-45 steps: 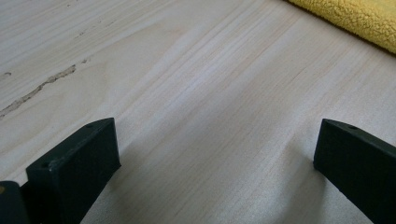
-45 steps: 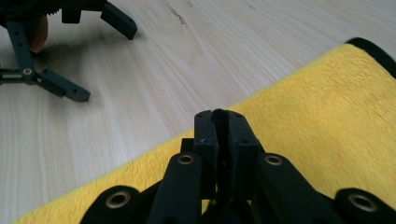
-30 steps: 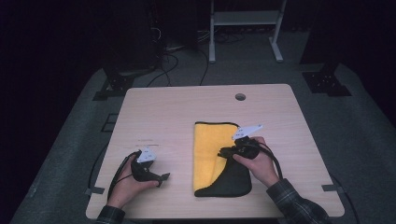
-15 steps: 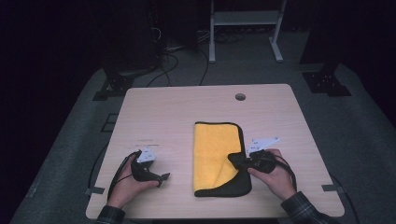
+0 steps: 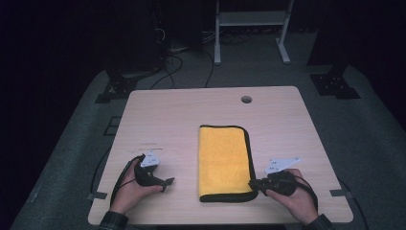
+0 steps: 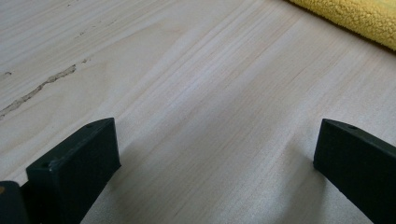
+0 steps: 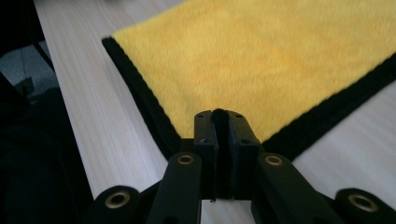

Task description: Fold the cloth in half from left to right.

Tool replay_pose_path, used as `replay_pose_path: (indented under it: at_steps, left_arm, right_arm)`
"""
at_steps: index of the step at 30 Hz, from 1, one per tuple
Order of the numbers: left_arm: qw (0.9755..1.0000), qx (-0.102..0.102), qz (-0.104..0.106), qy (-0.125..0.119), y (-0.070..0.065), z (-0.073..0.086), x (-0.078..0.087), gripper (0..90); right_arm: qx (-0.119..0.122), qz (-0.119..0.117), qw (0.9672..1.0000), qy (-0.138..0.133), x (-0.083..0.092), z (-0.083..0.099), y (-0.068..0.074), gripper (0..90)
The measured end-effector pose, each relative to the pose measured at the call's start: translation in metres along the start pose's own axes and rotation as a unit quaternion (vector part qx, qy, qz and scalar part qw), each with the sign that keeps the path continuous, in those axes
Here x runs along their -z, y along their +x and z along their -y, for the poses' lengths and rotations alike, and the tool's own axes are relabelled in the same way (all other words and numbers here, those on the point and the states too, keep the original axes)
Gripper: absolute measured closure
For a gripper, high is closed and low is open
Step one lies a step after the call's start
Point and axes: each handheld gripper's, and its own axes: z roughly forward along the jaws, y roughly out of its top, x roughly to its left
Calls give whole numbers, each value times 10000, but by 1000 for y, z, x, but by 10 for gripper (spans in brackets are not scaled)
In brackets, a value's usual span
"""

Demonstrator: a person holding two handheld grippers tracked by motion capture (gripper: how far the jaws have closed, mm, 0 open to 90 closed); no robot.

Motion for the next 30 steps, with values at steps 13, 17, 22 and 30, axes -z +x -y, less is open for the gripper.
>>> replay_pose_path:
  at_steps: [13, 17, 22, 30]
  left_arm:
    - [10000, 2, -2, 0, 0, 0, 0, 0]
    - [10000, 2, -1, 1, 0, 0, 0, 0]
    - [10000, 2, -1, 1, 0, 0, 0, 0]
    - [10000, -21, 2, 21, 0, 0, 0, 0]
  right_arm:
    - [-61, 99, 9992, -382, 9, 9, -10, 534]
    - [-126, 185, 9977, -636, 16, 6, -21, 508]
    - [-221, 557, 9955, -731, 20, 0, -41, 478]
    - [-270, 807, 9940, -692, 13, -10, -63, 460]
